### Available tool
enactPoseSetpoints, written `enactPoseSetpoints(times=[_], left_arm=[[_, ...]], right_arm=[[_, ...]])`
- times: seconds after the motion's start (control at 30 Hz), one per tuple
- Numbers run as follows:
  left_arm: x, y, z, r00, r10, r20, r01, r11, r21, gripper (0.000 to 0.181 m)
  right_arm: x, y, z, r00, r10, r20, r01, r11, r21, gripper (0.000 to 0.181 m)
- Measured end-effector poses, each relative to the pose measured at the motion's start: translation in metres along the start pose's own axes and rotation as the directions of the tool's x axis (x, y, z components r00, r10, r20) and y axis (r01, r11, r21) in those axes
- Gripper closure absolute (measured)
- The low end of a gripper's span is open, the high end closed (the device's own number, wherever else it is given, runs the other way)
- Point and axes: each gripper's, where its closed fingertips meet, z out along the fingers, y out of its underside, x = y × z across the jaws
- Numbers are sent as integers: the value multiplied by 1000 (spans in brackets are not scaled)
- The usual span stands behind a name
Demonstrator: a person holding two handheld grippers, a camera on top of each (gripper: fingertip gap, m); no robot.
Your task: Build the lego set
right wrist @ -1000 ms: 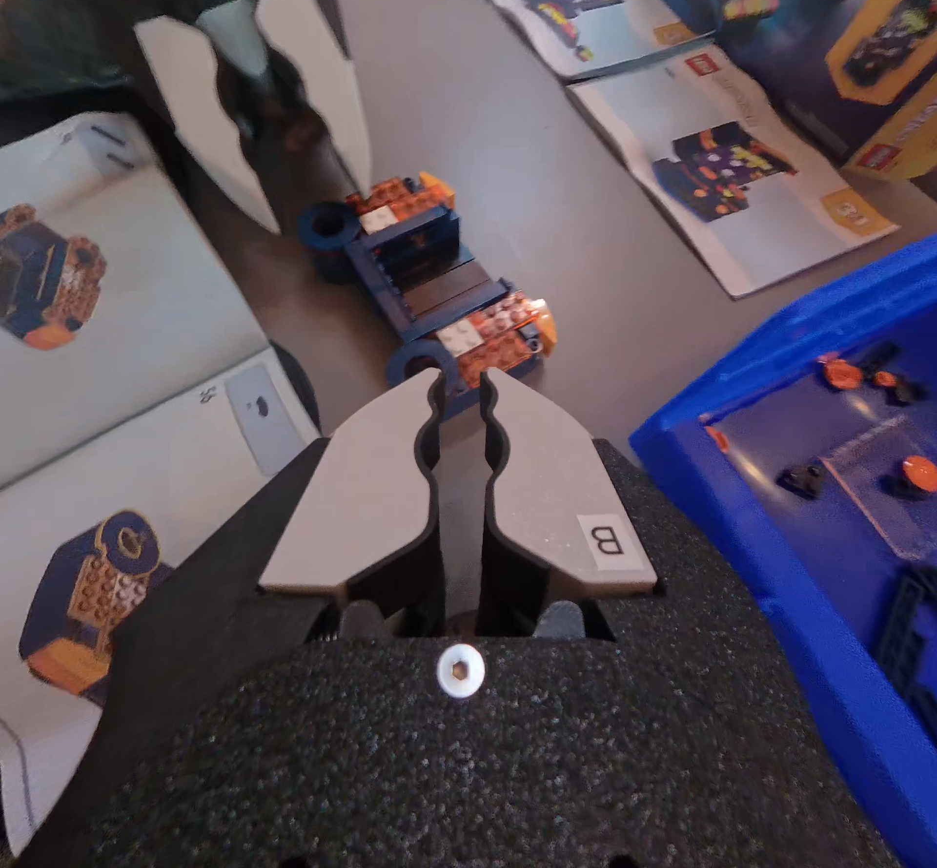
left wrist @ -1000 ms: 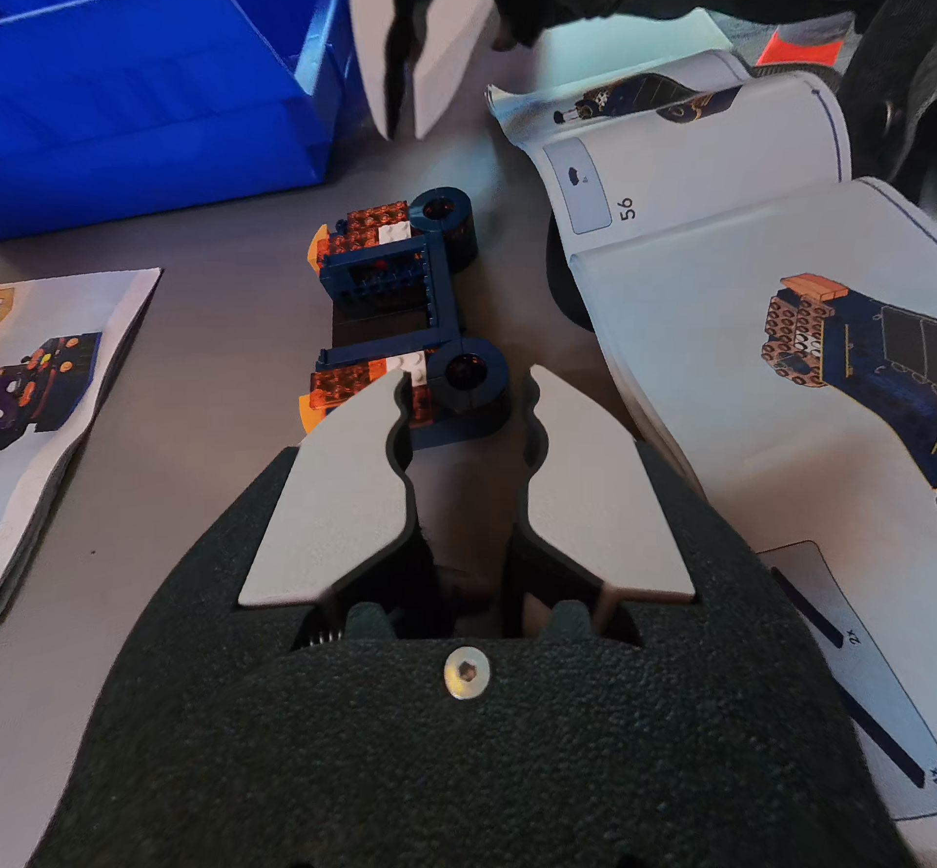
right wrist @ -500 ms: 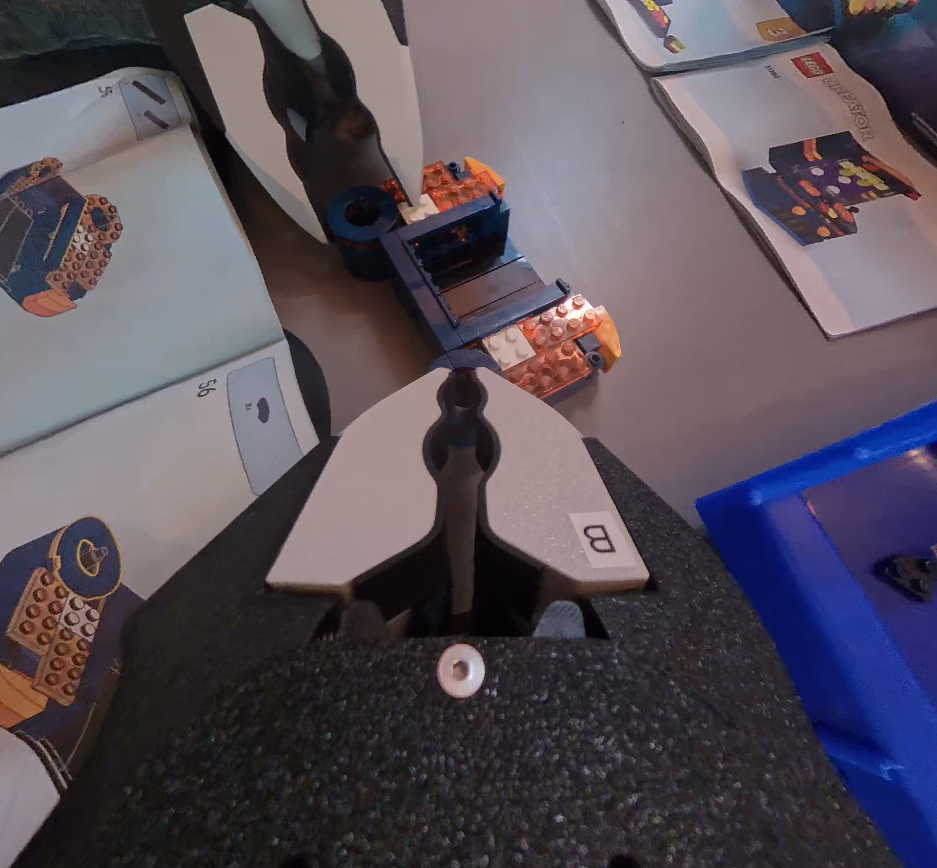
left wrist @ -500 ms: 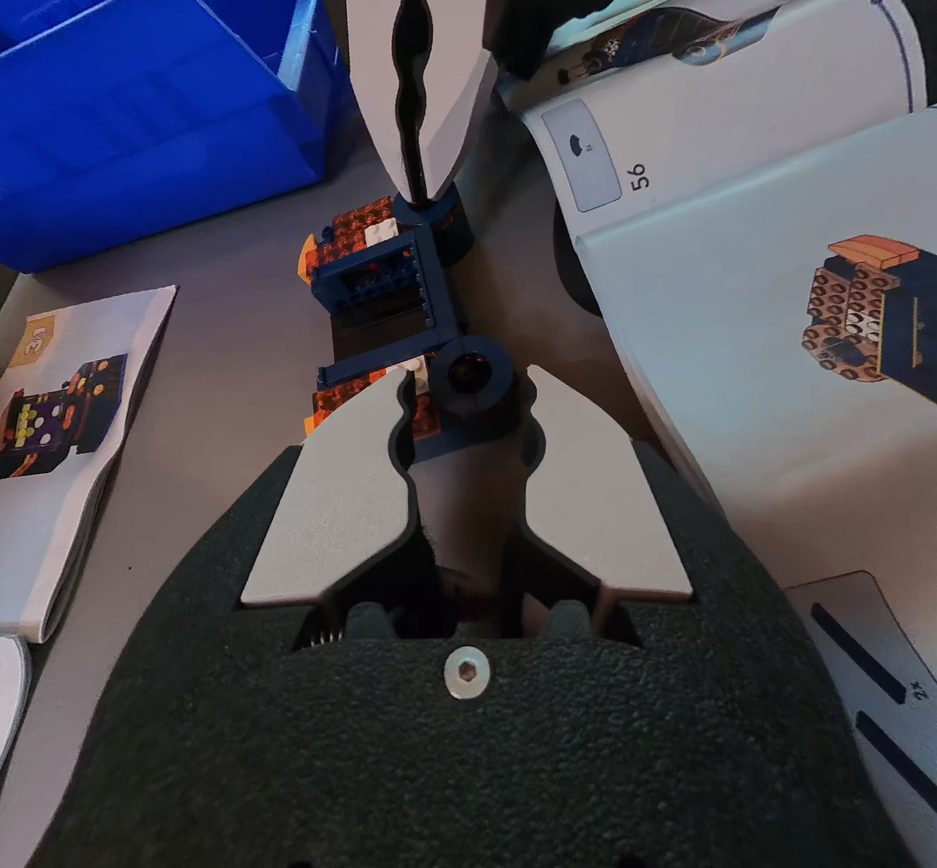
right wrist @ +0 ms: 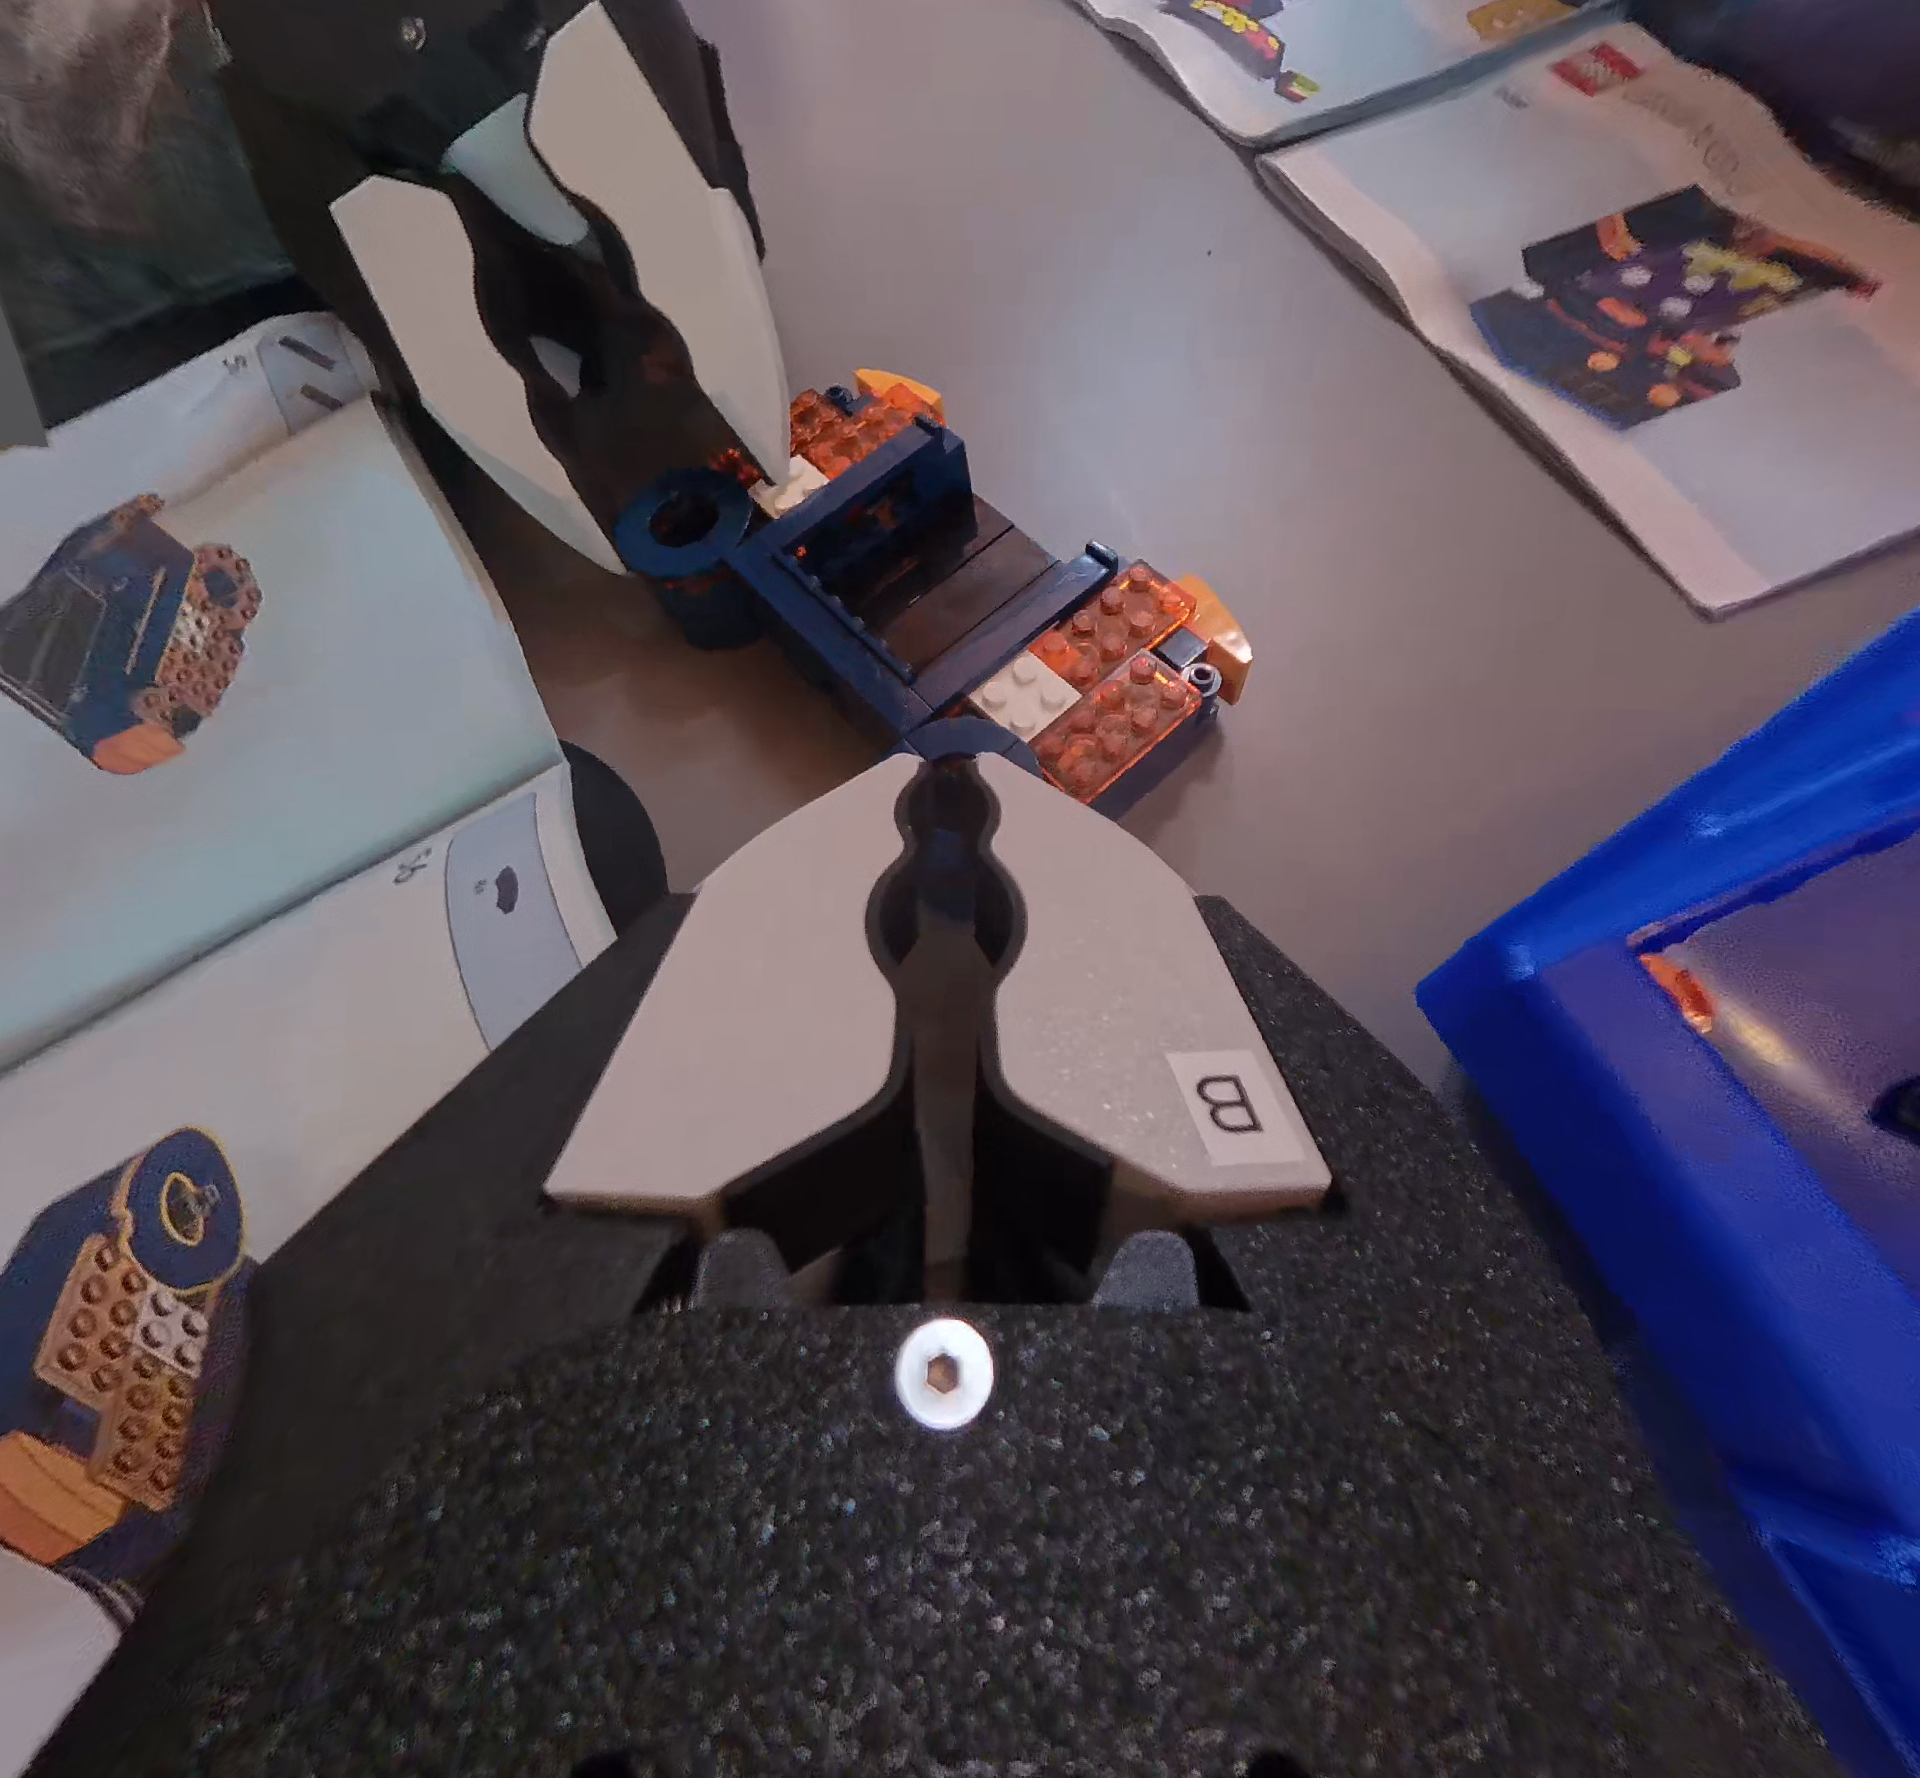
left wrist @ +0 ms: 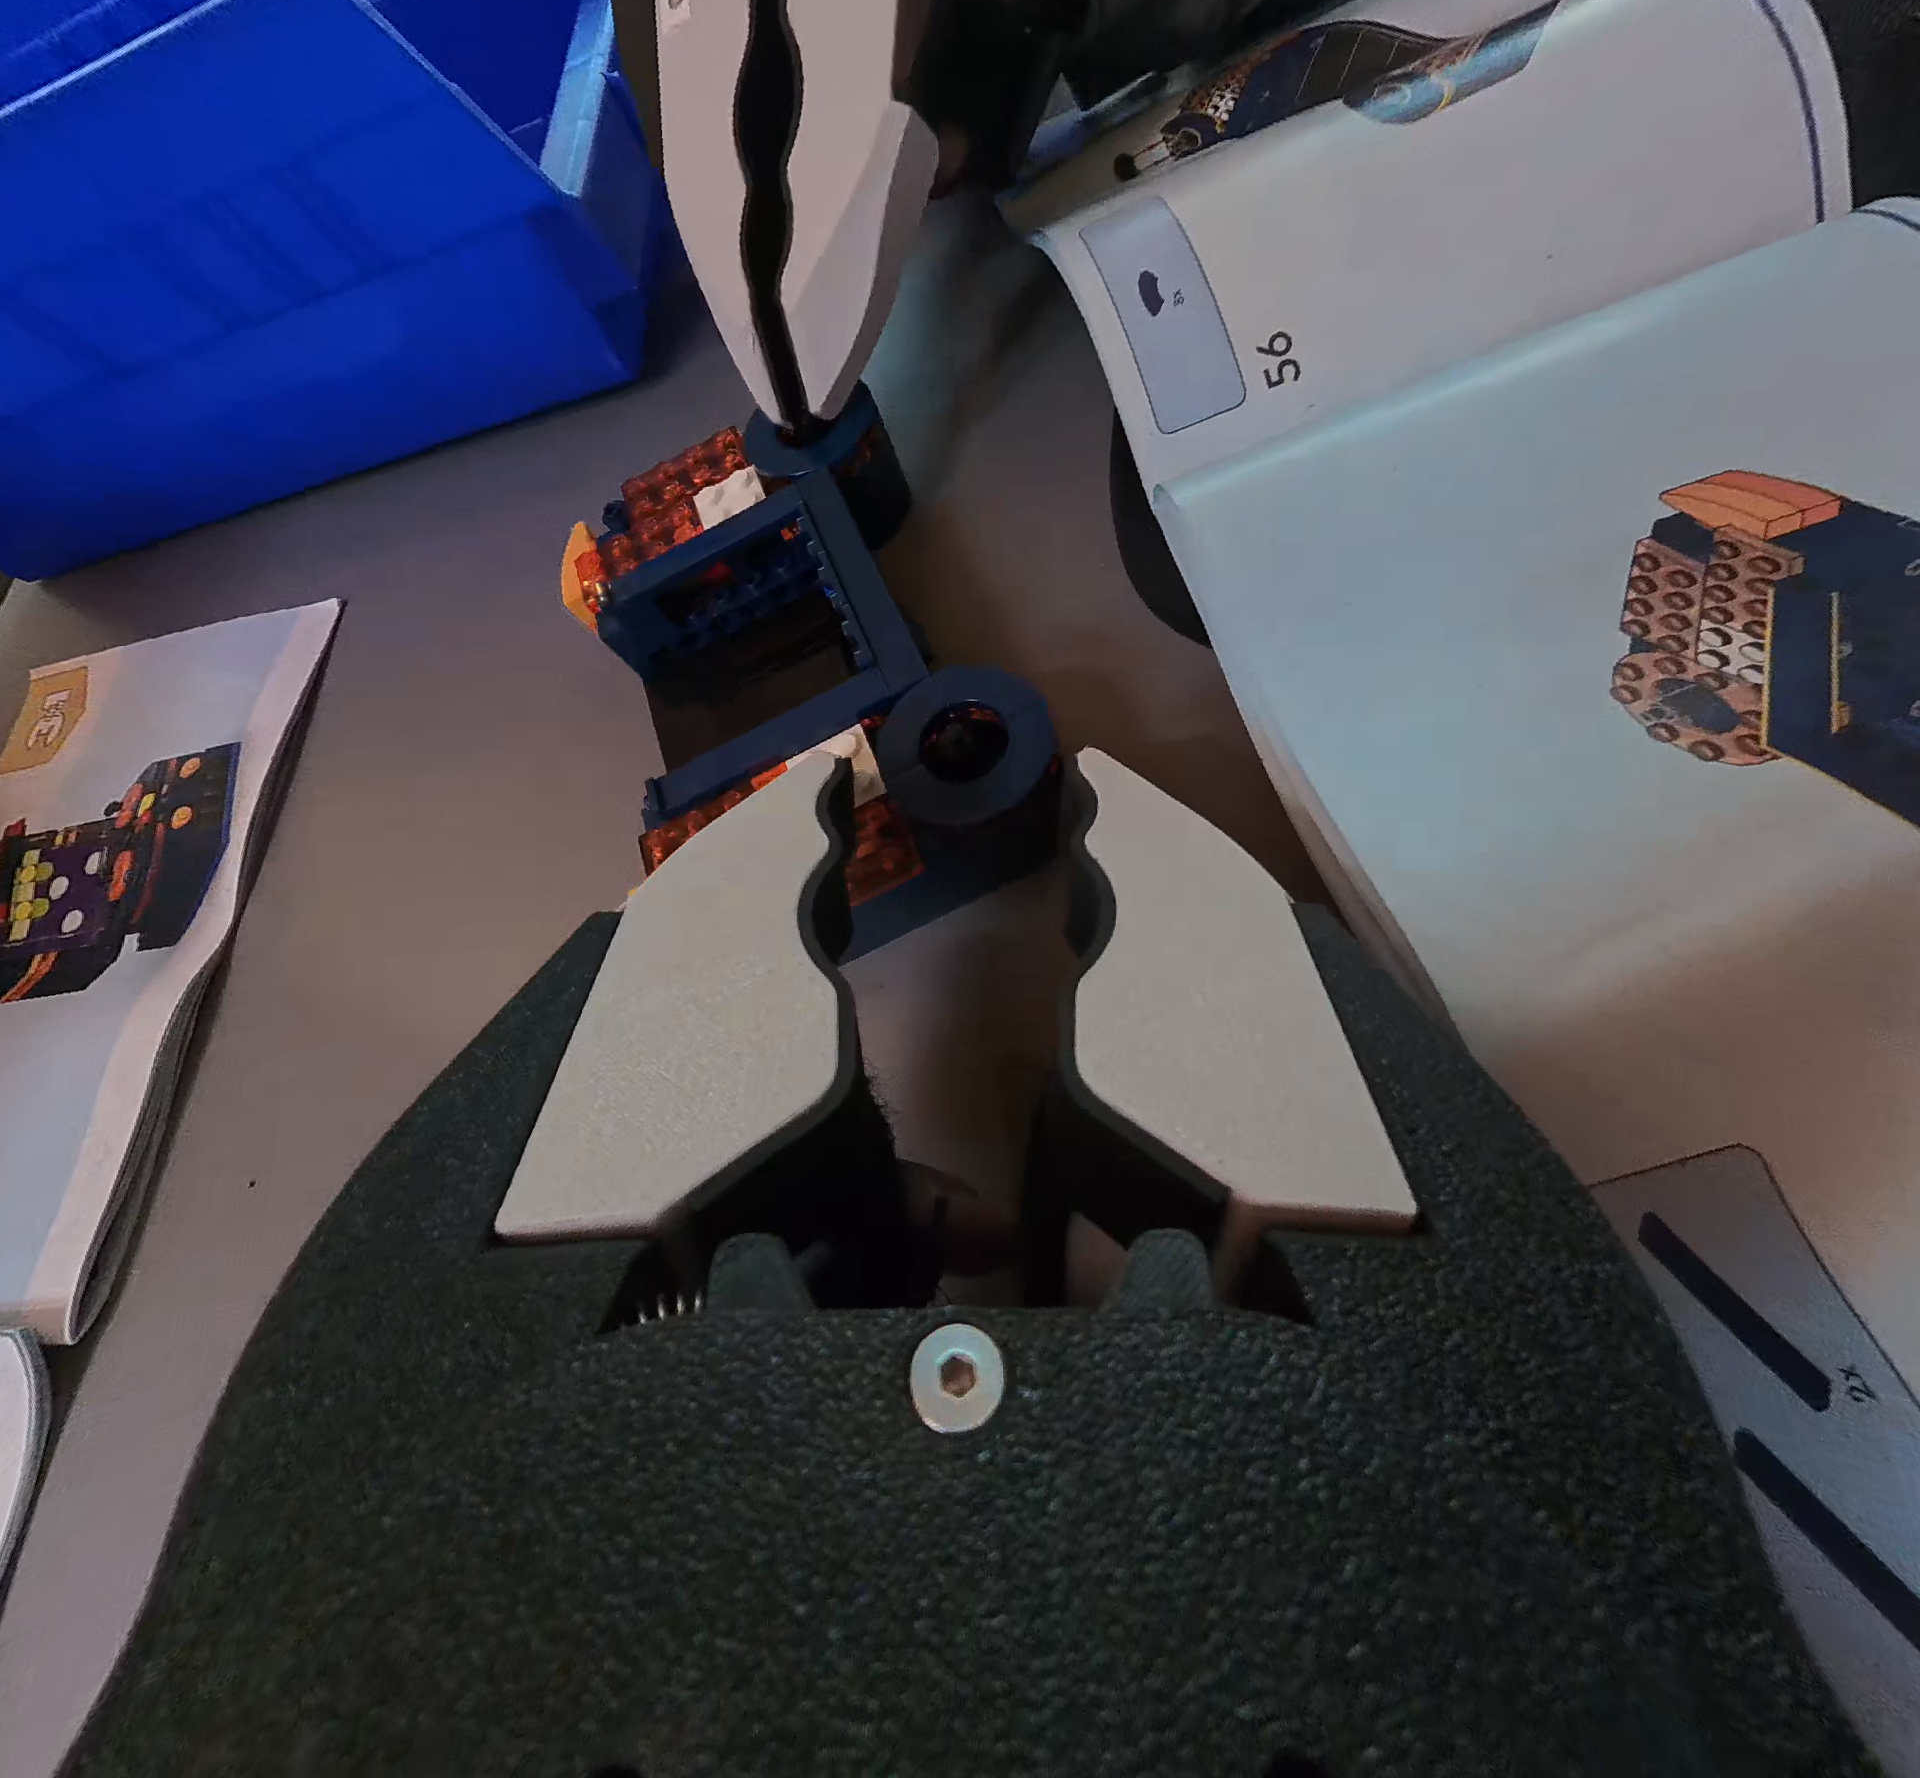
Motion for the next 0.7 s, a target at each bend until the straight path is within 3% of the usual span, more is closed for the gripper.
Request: enactPoseSetpoints(times=[0.2, 0.3, 0.4, 0.7], left_arm=[[0, 0, 0, 1000, 1, -2, -1, 1000, 2, 143], [1, 0, -1, 1000, 3, -6, -3, 1000, 3, 143], [1, 0, -1, 1000, 0, -7, 0, 1000, 3, 143], [1, 0, -1, 1000, 0, -9, 1, 1000, 3, 143]], right_arm=[[4, -5, -8, 992, -121, 23, 120, 992, 36, 153], [1, -8, -3, 989, -123, 83, 118, 991, 59, 152], [3, -1, 4, 985, -147, 91, 147, 989, 4, 154], [4, -1, 4, 988, -111, 108, 107, 993, 44, 163]])
